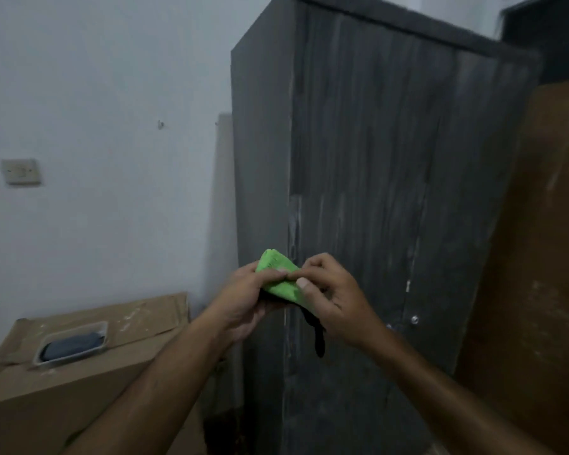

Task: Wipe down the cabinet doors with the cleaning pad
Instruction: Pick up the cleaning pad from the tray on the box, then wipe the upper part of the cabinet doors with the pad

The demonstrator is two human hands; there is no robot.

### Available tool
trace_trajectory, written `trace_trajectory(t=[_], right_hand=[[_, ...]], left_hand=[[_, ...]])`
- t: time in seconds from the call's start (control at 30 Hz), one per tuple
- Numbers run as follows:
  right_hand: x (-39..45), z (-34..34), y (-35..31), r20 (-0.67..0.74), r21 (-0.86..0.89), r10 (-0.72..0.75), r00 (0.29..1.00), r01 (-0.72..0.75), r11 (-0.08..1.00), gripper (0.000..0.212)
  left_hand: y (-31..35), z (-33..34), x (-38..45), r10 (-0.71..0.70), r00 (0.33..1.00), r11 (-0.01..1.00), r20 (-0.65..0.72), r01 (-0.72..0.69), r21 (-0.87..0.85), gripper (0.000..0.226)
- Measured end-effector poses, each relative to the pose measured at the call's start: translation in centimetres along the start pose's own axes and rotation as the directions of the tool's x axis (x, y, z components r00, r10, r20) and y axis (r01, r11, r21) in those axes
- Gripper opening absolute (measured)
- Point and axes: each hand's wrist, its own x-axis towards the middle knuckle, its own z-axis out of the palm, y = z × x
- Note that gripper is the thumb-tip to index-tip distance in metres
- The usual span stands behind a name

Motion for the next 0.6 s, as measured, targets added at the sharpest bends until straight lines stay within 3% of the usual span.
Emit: trace_trajectory(t=[0.1,0.2,0.27,0.4,0.5,0.6], right_hand=[[1.1,-3.4,0.6,-0.101,-0.034,0.115,0.988,-0.119,0.992,0.023],[2.7,-6.4,1.0,0.066,0.175,0.253,0.965,-0.261,0.949,0.034],[4.1,-8.3,1.1,0.136,0.217,0.247,0.959,-0.272,0.937,0.032],[7.9,-10.7,0.9,0.073,0.22,0.168,0.983,-0.18,0.959,0.038],[11.1,-11.3,0.6,-0.118,0.037,0.038,0.992,-0.033,0.999,0.041],[14.2,-11.7,0.4,-0.231,-0.108,-0.167,0.958,0.146,0.983,0.049]], left_hand=[[0.9,2.7,0.7,0.087,0.994,0.986,0.067,-0.096,0.138,0.032],[2.4,4.7,2.0,0.154,0.978,0.966,0.143,-0.18,0.186,0.035],[3.8,5.6,3.1,0.206,0.963,0.94,0.172,-0.244,0.237,0.031],[7.9,7.5,5.8,0.315,0.93,0.871,0.19,-0.363,0.332,0.022],[11.3,9.4,8.0,0.425,0.889,0.82,0.171,-0.458,0.344,0.02],[14.3,11.5,10.1,0.528,0.837,0.766,0.141,-0.542,0.346,0.023]])
